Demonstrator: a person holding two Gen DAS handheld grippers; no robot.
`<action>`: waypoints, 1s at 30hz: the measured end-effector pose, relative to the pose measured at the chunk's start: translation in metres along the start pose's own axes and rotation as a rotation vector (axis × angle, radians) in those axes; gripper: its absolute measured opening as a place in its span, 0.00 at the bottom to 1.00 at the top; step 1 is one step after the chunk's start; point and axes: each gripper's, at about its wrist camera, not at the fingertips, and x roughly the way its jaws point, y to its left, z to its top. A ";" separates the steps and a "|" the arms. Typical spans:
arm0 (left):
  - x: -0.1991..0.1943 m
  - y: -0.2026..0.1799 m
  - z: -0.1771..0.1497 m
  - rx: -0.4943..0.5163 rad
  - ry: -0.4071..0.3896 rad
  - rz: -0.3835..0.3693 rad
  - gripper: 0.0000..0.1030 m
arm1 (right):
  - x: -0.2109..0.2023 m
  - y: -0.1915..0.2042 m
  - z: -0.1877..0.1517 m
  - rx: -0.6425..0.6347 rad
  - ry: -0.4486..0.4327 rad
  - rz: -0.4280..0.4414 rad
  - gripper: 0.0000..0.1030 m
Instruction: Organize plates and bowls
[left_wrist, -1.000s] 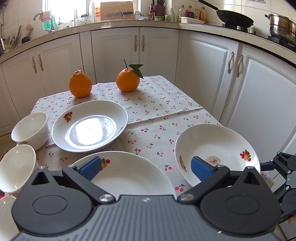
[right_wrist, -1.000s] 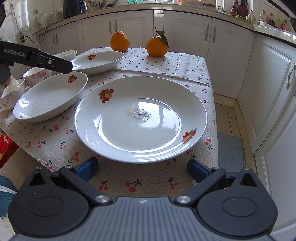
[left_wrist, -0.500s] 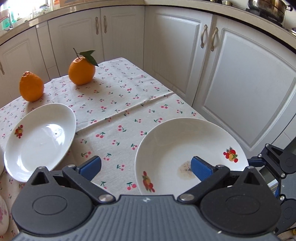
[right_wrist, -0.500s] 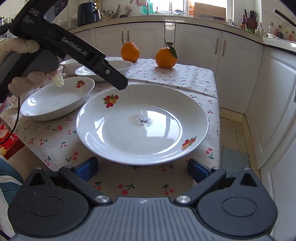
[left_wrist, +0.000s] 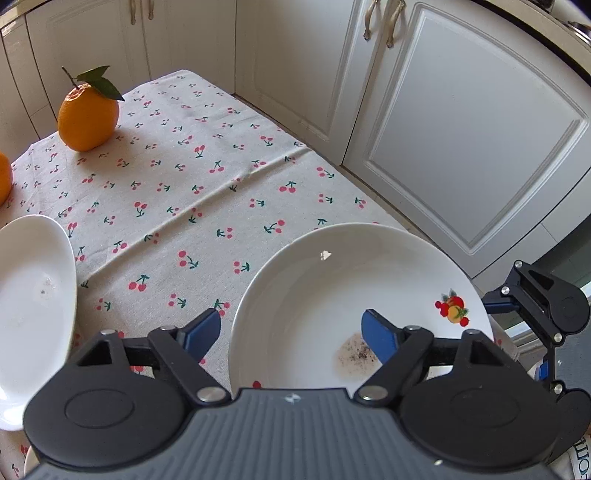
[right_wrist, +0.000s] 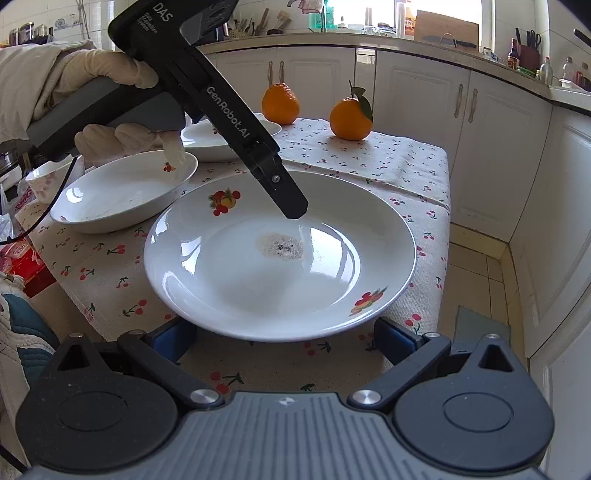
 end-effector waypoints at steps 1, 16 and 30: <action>0.002 0.001 0.001 0.005 0.010 -0.005 0.75 | 0.000 -0.001 0.000 -0.003 -0.001 0.004 1.00; 0.016 0.009 0.009 0.034 0.110 -0.051 0.56 | -0.001 0.000 0.001 -0.049 -0.015 0.037 1.00; 0.008 0.008 0.009 0.055 0.078 -0.066 0.56 | -0.002 0.002 0.010 -0.059 0.025 0.025 0.99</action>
